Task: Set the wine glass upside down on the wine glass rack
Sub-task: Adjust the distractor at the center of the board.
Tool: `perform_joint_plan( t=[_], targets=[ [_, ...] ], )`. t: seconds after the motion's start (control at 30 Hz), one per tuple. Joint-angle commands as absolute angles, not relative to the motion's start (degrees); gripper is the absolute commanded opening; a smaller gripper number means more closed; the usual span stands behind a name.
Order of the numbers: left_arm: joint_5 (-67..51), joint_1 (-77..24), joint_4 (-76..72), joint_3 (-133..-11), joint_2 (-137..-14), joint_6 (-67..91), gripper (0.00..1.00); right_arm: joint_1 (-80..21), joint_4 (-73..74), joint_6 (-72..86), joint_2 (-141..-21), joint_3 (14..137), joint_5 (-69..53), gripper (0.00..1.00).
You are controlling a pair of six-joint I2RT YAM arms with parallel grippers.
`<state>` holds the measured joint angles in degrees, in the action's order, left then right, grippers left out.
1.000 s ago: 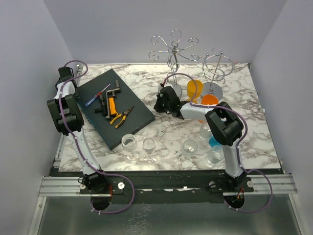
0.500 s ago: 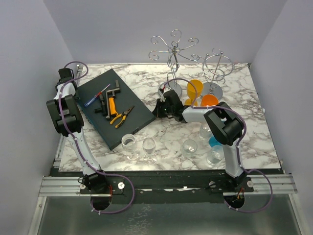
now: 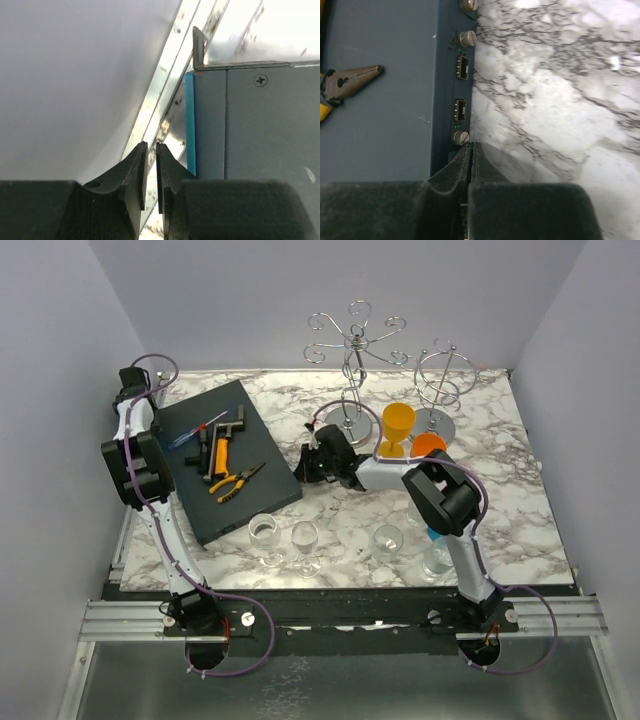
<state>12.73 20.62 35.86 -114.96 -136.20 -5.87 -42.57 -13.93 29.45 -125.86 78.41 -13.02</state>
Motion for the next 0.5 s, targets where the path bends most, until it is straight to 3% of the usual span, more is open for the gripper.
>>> perform_joint_plan(
  t=[0.0,0.3,0.47],
  targets=[
    [-0.6,13.1,37.6,-119.0,-141.6,-0.9,0.20,-52.5,-9.3,31.2,-133.0,80.6,-26.1,0.00],
    [-0.6,12.7,40.7,-127.8,-144.4,-1.8,0.20,-56.0,-5.6,28.4,-137.8,87.7,-28.2,0.00],
    [-1.3,12.8,41.1,-126.7,-141.9,-1.8,0.21,-57.2,-2.5,26.4,-140.8,93.2,-29.1,0.00]
  ],
)
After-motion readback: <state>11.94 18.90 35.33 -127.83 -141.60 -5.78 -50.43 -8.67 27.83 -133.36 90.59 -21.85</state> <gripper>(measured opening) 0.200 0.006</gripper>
